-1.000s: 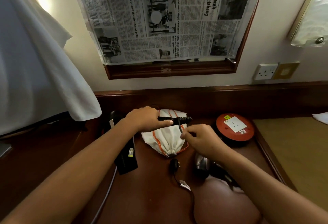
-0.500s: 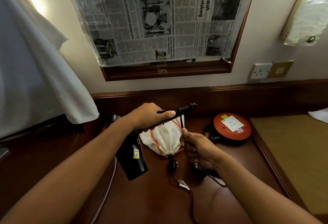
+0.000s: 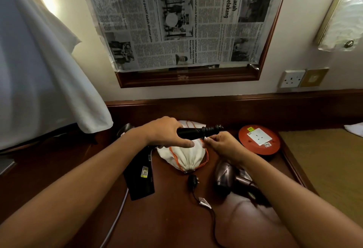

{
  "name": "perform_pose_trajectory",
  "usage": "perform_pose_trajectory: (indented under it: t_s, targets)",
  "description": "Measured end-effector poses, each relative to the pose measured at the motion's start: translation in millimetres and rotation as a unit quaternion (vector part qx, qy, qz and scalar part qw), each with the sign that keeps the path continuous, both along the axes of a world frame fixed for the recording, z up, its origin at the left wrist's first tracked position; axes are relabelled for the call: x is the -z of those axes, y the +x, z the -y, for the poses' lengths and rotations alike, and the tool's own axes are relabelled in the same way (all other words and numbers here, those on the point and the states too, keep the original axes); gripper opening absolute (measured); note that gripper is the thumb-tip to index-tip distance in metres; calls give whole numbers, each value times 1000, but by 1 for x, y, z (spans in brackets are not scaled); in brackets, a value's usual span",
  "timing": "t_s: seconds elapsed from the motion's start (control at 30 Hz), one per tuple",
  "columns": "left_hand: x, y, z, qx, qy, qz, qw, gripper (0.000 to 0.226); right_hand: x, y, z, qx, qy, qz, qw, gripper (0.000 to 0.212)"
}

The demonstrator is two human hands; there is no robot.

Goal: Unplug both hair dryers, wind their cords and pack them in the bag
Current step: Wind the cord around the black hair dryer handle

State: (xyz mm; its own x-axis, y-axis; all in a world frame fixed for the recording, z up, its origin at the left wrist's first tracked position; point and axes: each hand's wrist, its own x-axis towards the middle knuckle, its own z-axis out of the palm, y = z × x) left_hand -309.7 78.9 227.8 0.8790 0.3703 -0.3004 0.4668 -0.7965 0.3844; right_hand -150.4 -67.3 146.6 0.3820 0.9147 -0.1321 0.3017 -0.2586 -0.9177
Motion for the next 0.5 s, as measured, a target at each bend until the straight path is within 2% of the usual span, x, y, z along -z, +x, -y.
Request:
perform_pose_trajectory:
  t_s: [0.07, 0.17, 0.33, 0.5]
  targets:
    - [1, -2, 1, 12, 42, -18, 999, 42, -1, 10, -7, -1, -34, 102, 994, 23]
    - [3, -4, 5, 34, 108, -41, 993, 41, -18, 22, -14, -47, -84, 238, 966, 10]
    - [10, -8, 9, 44, 144, -77, 986, 40, -58, 22, -20, -78, -77, 325, 939, 34]
    - [24, -9, 6, 15, 151, -97, 984, 34, -77, 9, -20, -103, -21, 410, 906, 26]
